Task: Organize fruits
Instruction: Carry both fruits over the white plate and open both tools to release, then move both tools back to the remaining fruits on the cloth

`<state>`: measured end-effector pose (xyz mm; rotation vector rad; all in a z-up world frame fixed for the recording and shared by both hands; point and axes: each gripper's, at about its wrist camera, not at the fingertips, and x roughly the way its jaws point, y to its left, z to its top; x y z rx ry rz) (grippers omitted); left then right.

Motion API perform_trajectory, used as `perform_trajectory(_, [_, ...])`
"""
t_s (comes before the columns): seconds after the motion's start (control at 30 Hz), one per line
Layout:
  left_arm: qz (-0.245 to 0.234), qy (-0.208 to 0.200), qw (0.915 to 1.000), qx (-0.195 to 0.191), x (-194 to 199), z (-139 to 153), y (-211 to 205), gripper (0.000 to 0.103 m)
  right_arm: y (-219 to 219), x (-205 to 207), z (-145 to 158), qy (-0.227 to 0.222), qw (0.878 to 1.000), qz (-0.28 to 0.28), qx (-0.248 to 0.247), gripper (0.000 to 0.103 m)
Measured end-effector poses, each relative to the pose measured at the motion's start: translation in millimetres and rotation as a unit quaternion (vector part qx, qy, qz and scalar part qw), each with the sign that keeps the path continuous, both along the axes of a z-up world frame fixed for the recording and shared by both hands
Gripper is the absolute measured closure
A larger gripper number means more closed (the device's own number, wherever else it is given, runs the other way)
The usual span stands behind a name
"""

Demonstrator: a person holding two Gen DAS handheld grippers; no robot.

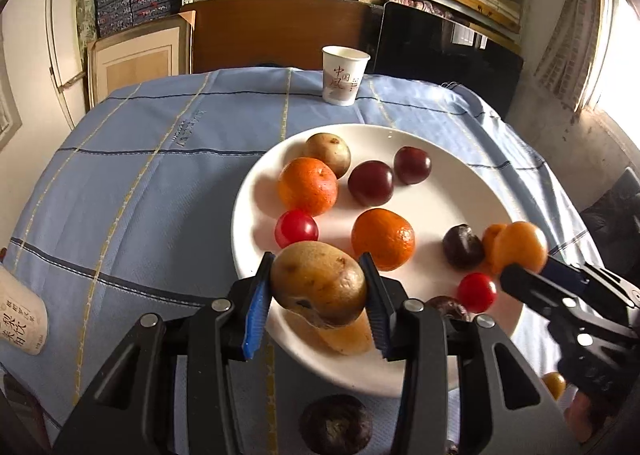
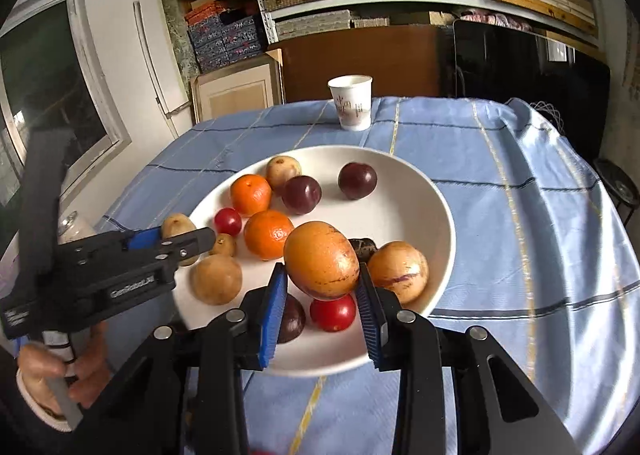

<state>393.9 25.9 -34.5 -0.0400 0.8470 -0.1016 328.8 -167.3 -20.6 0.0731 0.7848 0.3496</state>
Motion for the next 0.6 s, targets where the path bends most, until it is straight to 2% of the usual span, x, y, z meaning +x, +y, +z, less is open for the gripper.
perform_trajectory(0.03, [0.0,0.0,1.0,0.004,-0.2,-0.7,-1.0,0.061,2.0,2.8,-3.7,0.003,1.0,0.001,-0.003,0.067])
perform_trajectory(0.07, [0.001,-0.002,1.0,0.007,-0.8,-0.9,-1.7,0.06,3.9,4.6,-7.3,0.006,1.0,0.001,-0.008,0.057])
perform_trajectory(0.1, [0.002,-0.005,0.9999,0.01,-2.5,-0.2,-1.3,0.05,4.4,3.6,-8.3,0.005,1.0,0.002,-0.008,0.05])
perform_trajectory(0.13, [0.008,-0.013,0.9997,0.018,-6.2,2.8,-1.5,0.032,4.3,1.6,-7.9,0.0,1.0,0.002,-0.008,0.044])
perform_trajectory(0.2, [0.024,-0.037,0.9986,0.03,-15.6,10.7,0.0,0.016,2.0,-8.3,-0.8,-0.026,1.0,0.003,-0.006,0.043])
perform_trajectory(0.3, [0.019,-0.055,0.9976,0.037,-35.8,22.7,3.5,0.007,-10.2,-28.7,8.4,-0.059,0.998,-0.002,0.0,0.044])
perform_trajectory(0.43, [0.025,-0.065,0.9959,0.058,-70.7,23.5,17.8,0.005,-38.7,-52.9,2.3,-0.055,0.998,-0.011,0.008,0.043])
perform_trajectory(0.53, [0.026,-0.051,0.9959,0.071,-103.0,9.0,31.9,0.005,-57.3,-66.8,-6.1,-0.035,0.999,-0.024,0.009,0.043])
perform_trajectory(0.6, [0.023,-0.042,0.9967,0.065,-121.0,3.0,39.1,0.005,-68.5,-78.6,-8.3,-0.023,0.999,-0.018,0.025,0.036])
